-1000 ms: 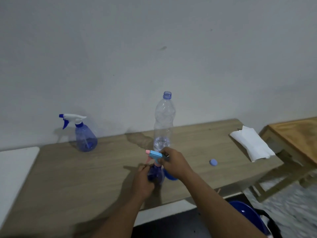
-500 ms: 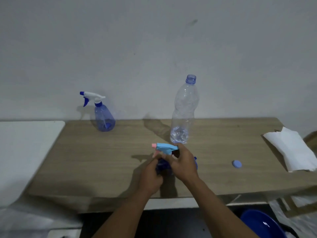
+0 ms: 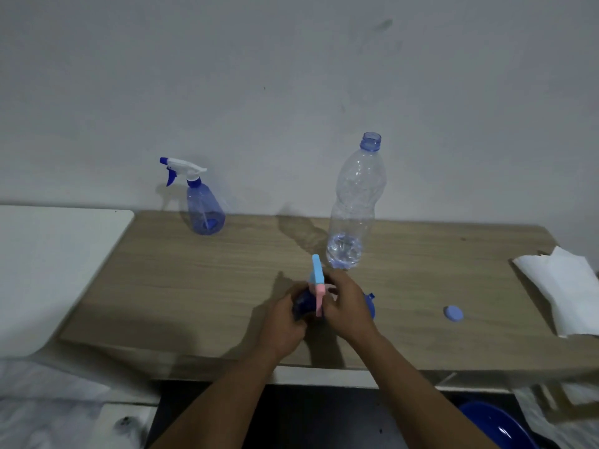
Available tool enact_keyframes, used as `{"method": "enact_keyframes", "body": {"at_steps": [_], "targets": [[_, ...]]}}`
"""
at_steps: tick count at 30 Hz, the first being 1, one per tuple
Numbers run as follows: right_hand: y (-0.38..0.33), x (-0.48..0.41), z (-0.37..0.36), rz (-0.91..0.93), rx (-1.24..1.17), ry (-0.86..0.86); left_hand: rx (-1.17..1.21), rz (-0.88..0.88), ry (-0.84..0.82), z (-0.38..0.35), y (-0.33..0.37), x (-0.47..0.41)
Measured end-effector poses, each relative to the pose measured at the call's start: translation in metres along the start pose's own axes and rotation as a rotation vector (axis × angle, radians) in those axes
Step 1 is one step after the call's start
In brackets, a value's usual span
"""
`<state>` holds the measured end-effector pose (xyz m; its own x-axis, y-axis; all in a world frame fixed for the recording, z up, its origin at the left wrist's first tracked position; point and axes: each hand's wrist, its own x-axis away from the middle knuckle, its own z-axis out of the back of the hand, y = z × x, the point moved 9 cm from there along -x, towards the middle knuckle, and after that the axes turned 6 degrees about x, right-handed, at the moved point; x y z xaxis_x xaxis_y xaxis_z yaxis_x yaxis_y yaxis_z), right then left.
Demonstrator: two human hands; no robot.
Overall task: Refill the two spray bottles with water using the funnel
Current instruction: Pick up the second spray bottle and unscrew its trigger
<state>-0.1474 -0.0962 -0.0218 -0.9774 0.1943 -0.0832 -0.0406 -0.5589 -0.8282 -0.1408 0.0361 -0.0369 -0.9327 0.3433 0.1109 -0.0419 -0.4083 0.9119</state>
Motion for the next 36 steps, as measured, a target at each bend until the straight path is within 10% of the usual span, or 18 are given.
{"method": "enact_keyframes", "body": {"at_steps": [36], "targets": [[-0.003,0.009,0.009,0.019,-0.036,-0.039,-0.066,0.025,0.061,0.003,0.01,0.007]]}}
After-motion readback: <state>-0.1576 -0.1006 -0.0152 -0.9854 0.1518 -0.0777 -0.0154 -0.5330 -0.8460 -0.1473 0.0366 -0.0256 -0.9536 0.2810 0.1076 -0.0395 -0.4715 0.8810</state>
